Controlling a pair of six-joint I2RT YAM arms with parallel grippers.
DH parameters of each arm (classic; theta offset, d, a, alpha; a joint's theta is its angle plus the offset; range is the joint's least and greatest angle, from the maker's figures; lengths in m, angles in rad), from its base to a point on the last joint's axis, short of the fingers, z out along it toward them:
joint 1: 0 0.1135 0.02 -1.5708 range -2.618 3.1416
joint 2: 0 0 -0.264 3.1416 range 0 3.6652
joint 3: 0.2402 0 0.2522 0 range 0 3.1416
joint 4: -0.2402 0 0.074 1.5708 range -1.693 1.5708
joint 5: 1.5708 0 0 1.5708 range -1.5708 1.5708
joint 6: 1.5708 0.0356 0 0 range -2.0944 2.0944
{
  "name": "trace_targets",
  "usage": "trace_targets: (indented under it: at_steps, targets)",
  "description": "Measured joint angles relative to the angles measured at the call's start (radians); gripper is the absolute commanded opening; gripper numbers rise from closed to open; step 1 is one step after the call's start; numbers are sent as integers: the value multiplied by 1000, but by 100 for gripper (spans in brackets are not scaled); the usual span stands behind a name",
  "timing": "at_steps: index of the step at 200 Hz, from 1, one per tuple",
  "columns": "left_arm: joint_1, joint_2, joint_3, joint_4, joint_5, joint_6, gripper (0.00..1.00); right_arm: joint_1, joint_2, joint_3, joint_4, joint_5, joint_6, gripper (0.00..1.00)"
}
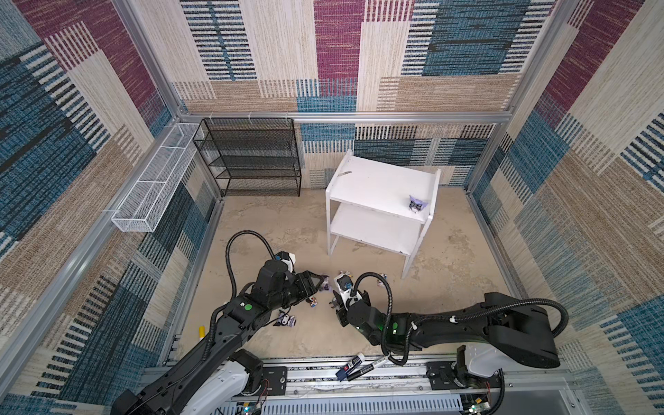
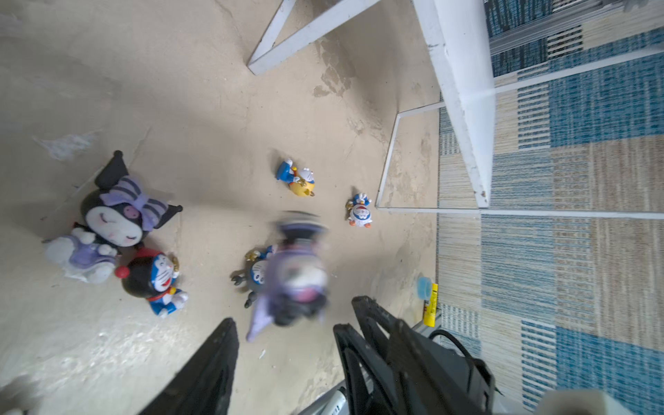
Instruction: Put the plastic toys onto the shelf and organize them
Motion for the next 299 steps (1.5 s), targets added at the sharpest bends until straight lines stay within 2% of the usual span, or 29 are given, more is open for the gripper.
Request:
trace_targets:
  at_steps: [44, 65, 82, 134, 169, 208, 299]
  targets:
    - [-8, 15, 23, 13, 21, -17, 61, 20, 35, 3, 24, 71, 17, 26]
    - [-8, -32, 24, -18, -4, -16, 63, 17, 63, 26, 13, 68, 26, 30]
    - [-8, -81, 24, -55, -46, -11, 68, 0, 78, 40, -11, 24, 47, 35]
    - [-6, -160, 37, -204, -154, 60, 86, -143, 63, 70, -108, -241, 118, 53]
    - [-3, -187, 58, -264, -198, 119, 96, -213, 71, 103, -146, -383, 112, 59]
    - [3, -216, 62, -298, -218, 177, 99, -274, 145, 153, -169, -451, 64, 62]
    - [8, -249, 60, -311, -214, 242, 99, -375, 314, 255, -162, -449, -42, 65]
